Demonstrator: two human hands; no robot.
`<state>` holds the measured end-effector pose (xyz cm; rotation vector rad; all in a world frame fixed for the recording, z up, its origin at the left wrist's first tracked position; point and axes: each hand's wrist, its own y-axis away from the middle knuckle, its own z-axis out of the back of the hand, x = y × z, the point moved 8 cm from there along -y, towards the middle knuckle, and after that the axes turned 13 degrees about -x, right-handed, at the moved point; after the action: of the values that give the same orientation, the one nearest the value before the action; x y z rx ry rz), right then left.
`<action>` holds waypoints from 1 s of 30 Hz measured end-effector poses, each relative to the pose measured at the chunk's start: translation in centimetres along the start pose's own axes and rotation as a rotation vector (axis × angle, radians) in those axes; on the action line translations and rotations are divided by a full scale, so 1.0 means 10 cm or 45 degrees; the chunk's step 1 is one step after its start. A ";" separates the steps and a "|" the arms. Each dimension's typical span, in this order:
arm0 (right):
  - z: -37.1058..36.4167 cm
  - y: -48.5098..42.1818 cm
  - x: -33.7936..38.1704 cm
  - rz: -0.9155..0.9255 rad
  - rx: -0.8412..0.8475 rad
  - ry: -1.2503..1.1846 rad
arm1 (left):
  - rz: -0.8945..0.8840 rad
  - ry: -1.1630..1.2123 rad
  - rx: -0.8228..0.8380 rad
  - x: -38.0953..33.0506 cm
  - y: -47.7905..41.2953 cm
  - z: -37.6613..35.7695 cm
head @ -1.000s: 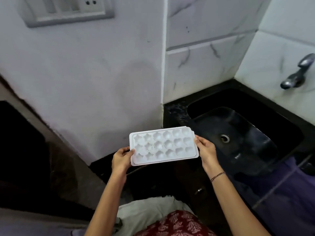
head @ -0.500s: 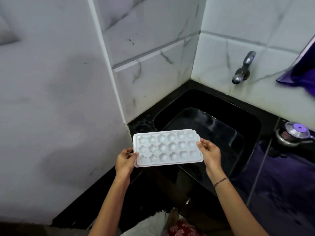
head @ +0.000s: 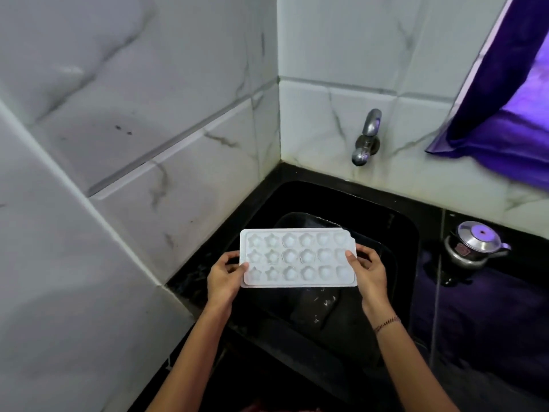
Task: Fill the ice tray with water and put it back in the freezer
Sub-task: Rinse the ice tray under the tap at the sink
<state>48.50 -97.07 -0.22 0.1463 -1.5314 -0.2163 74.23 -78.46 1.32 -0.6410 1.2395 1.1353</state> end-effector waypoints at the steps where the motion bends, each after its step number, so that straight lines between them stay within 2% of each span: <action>1: 0.01 -0.05 0.01 -0.016 0.006 0.007 | 0.000 0.001 0.026 -0.04 -0.04 -0.10; 7: 0.11 -0.42 0.12 -0.056 -0.082 0.002 | 0.039 0.095 0.147 -0.35 -0.31 -0.60; 10: 0.10 -0.65 0.16 -0.113 -0.147 -0.064 | 0.125 0.281 0.206 -0.53 -0.42 -0.88; 18: -0.24 -0.96 0.35 -0.183 -0.230 -0.167 | 0.384 0.705 0.150 -0.60 -0.50 -1.52; 21: -0.47 -1.04 0.35 -0.235 -0.204 -0.171 | 0.522 0.845 0.288 -0.54 -0.44 -1.84; 24: -0.66 -1.10 0.36 -0.262 -0.166 -0.127 | 0.549 0.867 0.453 -0.62 -0.41 -2.07; 30: -0.90 -1.38 0.59 -0.294 0.032 0.061 | 0.535 0.838 0.397 -0.64 -0.70 -2.17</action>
<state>57.02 -112.23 2.08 0.3473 -1.4689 -0.3742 72.48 -102.05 0.39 -0.5432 2.1450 1.0620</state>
